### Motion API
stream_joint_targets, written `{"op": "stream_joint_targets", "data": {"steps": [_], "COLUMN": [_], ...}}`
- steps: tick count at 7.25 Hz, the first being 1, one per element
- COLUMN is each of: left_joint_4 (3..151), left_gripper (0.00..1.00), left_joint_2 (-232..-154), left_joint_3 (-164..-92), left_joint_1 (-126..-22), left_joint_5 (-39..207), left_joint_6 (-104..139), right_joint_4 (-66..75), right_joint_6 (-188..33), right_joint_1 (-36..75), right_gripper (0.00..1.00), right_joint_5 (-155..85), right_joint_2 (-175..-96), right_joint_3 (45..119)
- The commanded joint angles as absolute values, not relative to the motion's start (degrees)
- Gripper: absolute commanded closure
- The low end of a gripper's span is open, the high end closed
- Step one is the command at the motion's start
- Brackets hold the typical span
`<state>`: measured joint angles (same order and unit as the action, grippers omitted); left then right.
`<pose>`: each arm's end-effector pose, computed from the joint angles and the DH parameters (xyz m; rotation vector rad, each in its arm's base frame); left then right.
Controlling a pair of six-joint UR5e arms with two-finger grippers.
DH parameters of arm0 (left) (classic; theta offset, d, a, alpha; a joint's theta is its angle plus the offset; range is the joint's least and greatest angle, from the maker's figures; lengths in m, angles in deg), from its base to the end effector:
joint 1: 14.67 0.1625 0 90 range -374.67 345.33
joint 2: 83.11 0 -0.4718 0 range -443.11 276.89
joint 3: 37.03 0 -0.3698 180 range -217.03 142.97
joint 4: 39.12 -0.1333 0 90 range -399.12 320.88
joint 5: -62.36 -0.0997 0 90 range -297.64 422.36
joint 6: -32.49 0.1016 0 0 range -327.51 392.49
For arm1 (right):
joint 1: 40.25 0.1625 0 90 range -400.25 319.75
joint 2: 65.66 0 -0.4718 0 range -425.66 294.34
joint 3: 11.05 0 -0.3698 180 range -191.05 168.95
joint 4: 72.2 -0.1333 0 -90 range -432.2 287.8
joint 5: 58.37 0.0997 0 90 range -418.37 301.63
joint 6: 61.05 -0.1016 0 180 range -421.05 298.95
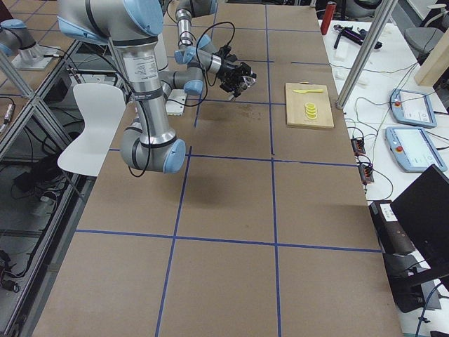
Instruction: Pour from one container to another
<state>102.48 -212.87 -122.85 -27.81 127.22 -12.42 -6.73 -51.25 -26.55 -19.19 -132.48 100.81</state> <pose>0.6409 -0.3308 0.2150 1.0278 1.1297 0.1111 -0.4763 -0.3344 0.2635 1.3854 0.0270 -0.7270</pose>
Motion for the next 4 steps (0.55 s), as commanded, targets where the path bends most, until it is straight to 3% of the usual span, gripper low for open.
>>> {"op": "stream_joint_targets", "data": {"steps": [1,4], "left_joint_4": [102.48,102.48], "left_gripper": [1.00,1.00], "left_joint_2": [-212.84,-212.84], "left_joint_3": [-122.72,-122.72], "left_joint_1": [-27.76,-27.76], "left_joint_5": [127.22,127.13], "left_joint_6": [-12.42,-12.42], "right_joint_4": [-6.63,-7.24], "right_joint_6": [-50.68,-51.21], "right_joint_1": [-26.71,-26.80], "right_gripper": [1.00,1.00], "right_joint_5": [-19.88,-19.79], "right_joint_2": [-132.45,-132.10], "right_joint_3": [100.74,101.01]}}
